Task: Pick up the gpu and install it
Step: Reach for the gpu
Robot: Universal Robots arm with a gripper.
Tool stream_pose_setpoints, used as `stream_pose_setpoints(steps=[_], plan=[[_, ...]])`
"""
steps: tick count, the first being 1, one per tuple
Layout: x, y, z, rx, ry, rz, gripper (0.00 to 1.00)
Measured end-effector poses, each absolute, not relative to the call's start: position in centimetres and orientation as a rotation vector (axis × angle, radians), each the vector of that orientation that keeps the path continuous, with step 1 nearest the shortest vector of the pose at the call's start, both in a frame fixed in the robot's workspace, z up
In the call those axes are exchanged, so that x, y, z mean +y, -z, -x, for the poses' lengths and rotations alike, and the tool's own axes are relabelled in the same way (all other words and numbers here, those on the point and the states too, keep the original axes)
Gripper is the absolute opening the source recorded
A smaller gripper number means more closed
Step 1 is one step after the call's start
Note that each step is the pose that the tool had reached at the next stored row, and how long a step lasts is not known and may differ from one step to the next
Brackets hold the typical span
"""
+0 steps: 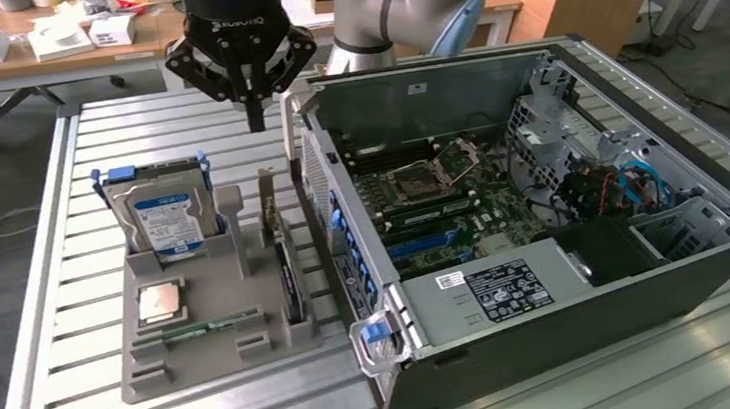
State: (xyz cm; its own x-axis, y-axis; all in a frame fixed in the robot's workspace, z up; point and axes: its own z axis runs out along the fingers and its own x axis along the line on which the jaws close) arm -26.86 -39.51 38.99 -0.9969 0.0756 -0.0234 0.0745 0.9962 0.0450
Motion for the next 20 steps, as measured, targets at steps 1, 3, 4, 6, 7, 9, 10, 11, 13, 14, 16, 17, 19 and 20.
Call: stream_pose_setpoints(steps=[1,3,4,6,7,9,10,11,13,14,16,17,19,20], plan=[[-39.51,-38.99,26.88,3.114,-0.069,-0.117,0.11],[-39.51,-38.99,26.88,3.114,-0.069,-0.117,0.11],[-39.51,-39.0,26.88,3.114,-0.069,-0.117,0.11],[-39.51,-38.99,26.9,3.114,-0.069,-0.117,0.11],[-39.51,-39.0,26.96,3.114,-0.069,-0.117,0.11],[-39.51,-38.99,27.04,3.114,-0.069,-0.117,0.11],[-39.51,-38.99,27.07,3.114,-0.069,-0.117,0.11],[-39.51,-38.99,27.08,3.114,-0.069,-0.117,0.11],[-39.54,-39.0,27.11,3.114,-0.069,-0.117,0.11],[-39.59,-39.0,27.11,3.114,-0.069,-0.117,0.11],[-39.77,-39.0,27.11,3.114,-0.069,-0.117,0.11],[-39.9,-39.0,27.1,3.114,-0.069,-0.117,0.11],[-40.2,-38.99,27.1,3.114,-0.069,-0.117,0.11],[-40.38,-39.0,27.1,3.114,-0.069,-0.117,0.11]])
